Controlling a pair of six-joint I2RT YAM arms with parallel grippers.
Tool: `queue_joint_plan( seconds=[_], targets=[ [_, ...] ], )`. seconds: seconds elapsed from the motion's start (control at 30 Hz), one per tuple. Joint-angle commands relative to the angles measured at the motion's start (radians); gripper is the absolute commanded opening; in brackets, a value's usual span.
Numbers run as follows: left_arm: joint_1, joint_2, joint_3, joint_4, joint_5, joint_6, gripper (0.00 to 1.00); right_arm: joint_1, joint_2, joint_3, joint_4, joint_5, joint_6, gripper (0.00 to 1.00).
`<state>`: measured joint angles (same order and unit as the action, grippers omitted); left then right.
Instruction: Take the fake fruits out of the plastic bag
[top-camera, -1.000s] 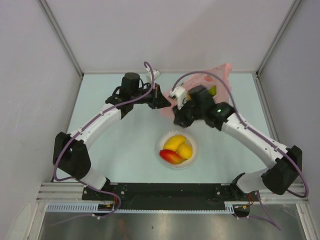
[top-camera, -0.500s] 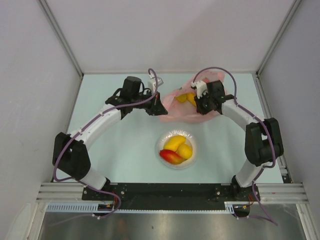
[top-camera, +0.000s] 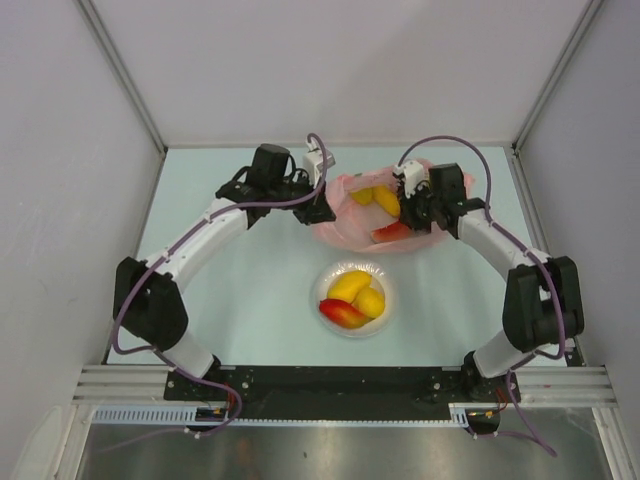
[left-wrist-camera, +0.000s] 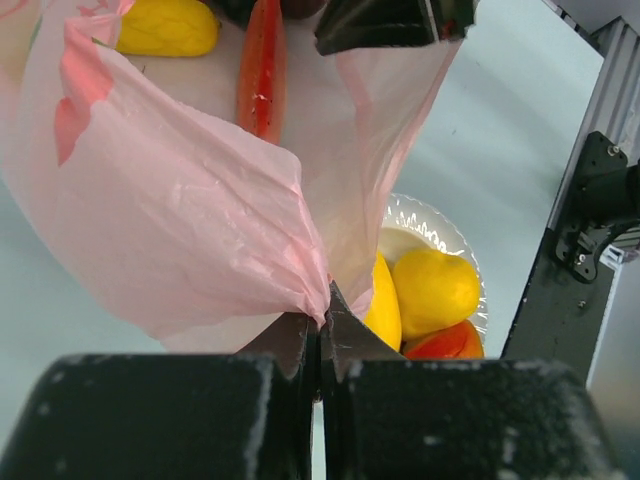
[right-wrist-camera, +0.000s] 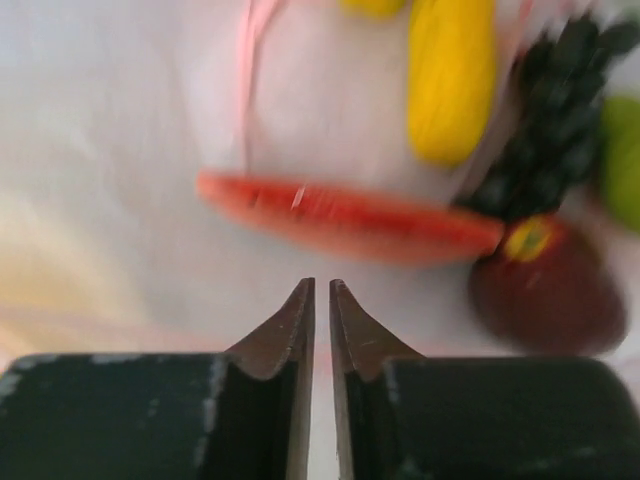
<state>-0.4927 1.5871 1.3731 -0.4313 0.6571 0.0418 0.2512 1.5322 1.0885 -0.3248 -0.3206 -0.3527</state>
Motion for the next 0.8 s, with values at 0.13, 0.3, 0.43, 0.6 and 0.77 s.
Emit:
queue_joint_plan(
  seconds=[0.13,0.3,0.43,0.6,0.77],
  targets=[
    [-0.001,0.05,0.093,-0.044,-0.011,0.113,0.01,-0.02,0.197,0.209,-0.017,-0.213,-0.355,0.54],
    [-0.003,0.071,0.11,-0.049,0.004,0.121,0.01,-0.02,0.241,0.255,-0.183,-0.262,-0.665,0.64],
    [-0.004,0.082,0.122,-0.041,0.012,0.107,0.01,-0.02,0.311,0.368,-0.408,-0.273,-0.814,0.64],
    [-0.015,0.091,0.126,-0.03,0.009,0.101,0.0,-0.021,0.382,0.37,-0.363,-0.2,-0.81,0.63],
    [-0.023,0.097,0.135,-0.034,0.007,0.101,0.01,-0.023,0.43,0.393,-0.341,-0.187,-0.807,0.38]
  ],
)
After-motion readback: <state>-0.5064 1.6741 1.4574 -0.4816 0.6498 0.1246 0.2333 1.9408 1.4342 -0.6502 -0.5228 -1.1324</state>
